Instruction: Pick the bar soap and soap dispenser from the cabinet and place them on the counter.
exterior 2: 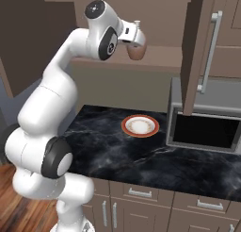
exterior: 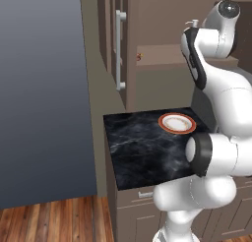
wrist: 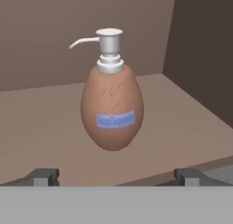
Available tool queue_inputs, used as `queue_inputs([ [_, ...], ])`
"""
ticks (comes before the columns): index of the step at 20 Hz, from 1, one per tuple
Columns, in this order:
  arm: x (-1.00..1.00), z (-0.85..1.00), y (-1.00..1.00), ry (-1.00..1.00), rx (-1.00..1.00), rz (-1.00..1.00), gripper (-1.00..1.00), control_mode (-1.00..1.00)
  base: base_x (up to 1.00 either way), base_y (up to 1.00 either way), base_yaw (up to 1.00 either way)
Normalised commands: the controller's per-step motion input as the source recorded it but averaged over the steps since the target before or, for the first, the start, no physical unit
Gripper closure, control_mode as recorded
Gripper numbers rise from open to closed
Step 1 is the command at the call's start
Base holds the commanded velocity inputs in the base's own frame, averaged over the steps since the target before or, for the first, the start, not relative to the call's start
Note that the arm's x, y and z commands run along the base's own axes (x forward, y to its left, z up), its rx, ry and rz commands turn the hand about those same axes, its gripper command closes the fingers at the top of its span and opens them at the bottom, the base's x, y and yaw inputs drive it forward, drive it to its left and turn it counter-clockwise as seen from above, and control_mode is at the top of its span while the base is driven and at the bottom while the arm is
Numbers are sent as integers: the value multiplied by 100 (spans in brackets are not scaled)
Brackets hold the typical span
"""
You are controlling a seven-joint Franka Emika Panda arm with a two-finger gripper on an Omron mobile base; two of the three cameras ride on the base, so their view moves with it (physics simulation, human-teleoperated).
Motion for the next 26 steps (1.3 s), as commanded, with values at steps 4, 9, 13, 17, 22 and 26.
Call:
queue_inputs([
  [4,20,0,-4,0,0,0,-100,-100,0,0,0],
  [9,27,0,0,0,0,0,-100,-100,0,0,0],
  [13,30,2,0,0,0,0,-100,-100,0,0,0],
  [17,17,3,-6,0,0,0,-100,-100,0,0,0],
  [22,14,0,-13,0,0,0,-100,-100,0,0,0],
  [26,14,0,-11,0,0,0,-100,-100,0,0,0],
])
